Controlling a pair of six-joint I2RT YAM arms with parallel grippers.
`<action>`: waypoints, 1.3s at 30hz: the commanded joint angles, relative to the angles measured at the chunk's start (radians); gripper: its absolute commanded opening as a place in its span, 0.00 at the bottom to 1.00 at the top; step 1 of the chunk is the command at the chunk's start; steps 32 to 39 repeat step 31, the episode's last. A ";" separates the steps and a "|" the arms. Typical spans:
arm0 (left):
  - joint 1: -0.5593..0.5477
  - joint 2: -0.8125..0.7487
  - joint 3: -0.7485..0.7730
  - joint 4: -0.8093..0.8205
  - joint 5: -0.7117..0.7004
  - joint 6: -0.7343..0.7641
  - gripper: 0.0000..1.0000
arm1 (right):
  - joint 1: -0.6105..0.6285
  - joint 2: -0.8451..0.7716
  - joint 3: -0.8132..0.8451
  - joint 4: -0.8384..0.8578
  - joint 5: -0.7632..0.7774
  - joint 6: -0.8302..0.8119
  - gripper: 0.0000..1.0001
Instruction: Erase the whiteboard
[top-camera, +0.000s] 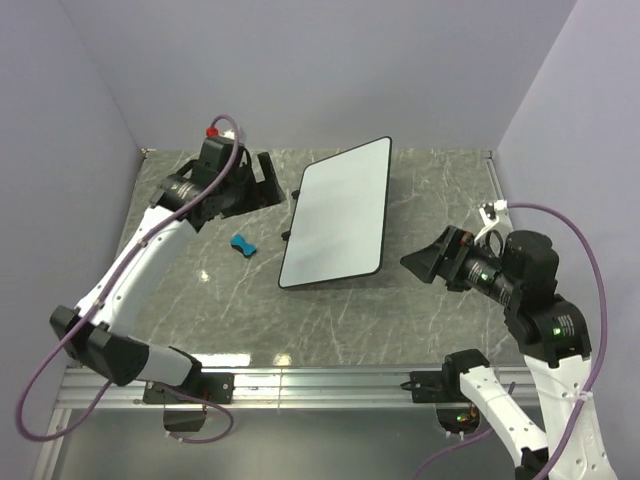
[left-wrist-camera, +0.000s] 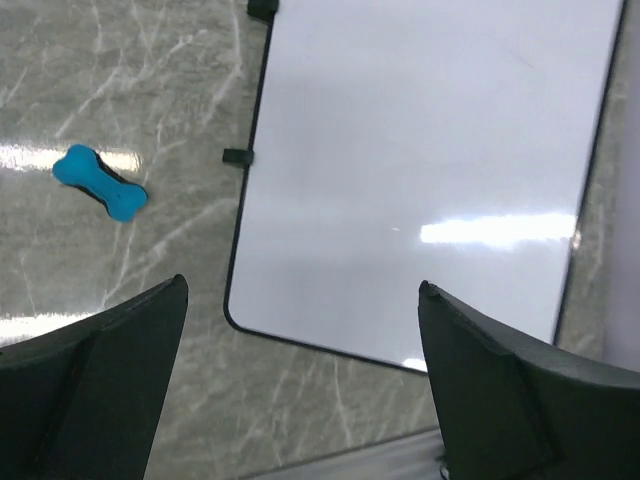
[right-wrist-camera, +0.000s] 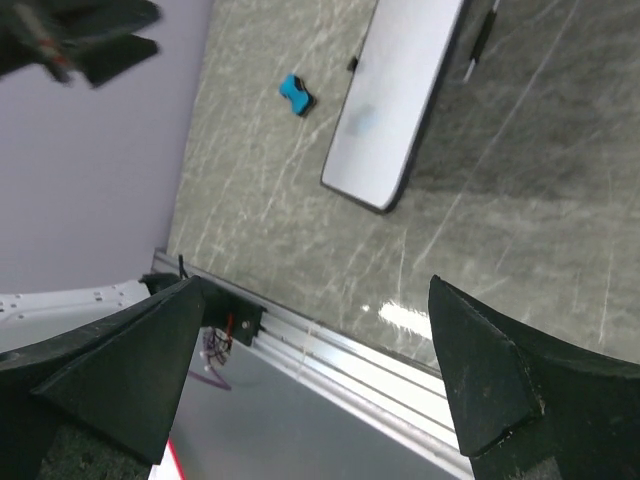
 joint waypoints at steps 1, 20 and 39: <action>-0.016 -0.099 0.070 -0.146 -0.008 -0.051 0.99 | 0.002 -0.046 -0.061 -0.013 -0.024 0.008 1.00; -0.016 -0.441 -0.083 -0.158 0.161 -0.097 0.99 | 0.002 -0.232 -0.102 -0.134 -0.029 -0.008 1.00; -0.016 -0.545 -0.089 -0.145 0.088 -0.091 1.00 | 0.002 -0.284 -0.093 -0.225 -0.022 -0.041 1.00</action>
